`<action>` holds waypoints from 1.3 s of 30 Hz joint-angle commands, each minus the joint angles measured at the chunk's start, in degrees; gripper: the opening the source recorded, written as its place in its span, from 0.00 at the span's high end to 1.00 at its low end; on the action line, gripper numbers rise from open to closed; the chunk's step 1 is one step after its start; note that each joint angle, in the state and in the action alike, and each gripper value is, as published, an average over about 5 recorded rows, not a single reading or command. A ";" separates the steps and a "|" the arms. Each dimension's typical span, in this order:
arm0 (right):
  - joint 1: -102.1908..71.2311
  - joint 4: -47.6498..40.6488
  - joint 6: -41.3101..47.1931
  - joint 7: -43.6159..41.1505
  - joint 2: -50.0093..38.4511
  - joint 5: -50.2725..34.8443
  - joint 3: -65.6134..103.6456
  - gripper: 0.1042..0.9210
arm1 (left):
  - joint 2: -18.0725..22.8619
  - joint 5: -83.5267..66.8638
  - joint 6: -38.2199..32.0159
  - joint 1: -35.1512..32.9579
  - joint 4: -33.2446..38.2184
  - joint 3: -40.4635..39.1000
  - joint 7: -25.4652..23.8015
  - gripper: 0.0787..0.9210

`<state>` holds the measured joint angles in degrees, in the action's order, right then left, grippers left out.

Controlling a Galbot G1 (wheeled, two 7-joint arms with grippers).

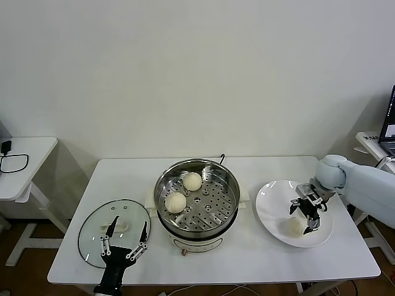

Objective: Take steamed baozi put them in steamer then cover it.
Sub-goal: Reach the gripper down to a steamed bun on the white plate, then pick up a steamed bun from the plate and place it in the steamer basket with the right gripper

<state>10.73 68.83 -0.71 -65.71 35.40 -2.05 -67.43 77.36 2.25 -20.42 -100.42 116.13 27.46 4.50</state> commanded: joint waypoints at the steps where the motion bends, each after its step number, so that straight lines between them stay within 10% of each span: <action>1: -2.62 -0.33 0.43 1.91 -0.41 0.87 1.13 0.12 | 0.01 0.02 -0.01 0.01 -0.04 0.02 0.02 0.12; 27: 7.76 5.37 -0.95 1.33 -2.41 -2.74 -0.61 0.35 | -0.14 -0.16 0.02 0.71 -0.27 -0.05 0.11 0.12; 39: 34.89 8.82 -23.04 -2.11 13.48 -8.03 -7.43 0.36 | -0.83 -0.28 0.19 0.61 0.19 -0.23 0.14 0.12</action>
<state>27.72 75.44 -9.19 -65.80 38.08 -7.03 -71.36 76.53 1.98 -20.29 -99.73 116.22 27.24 4.62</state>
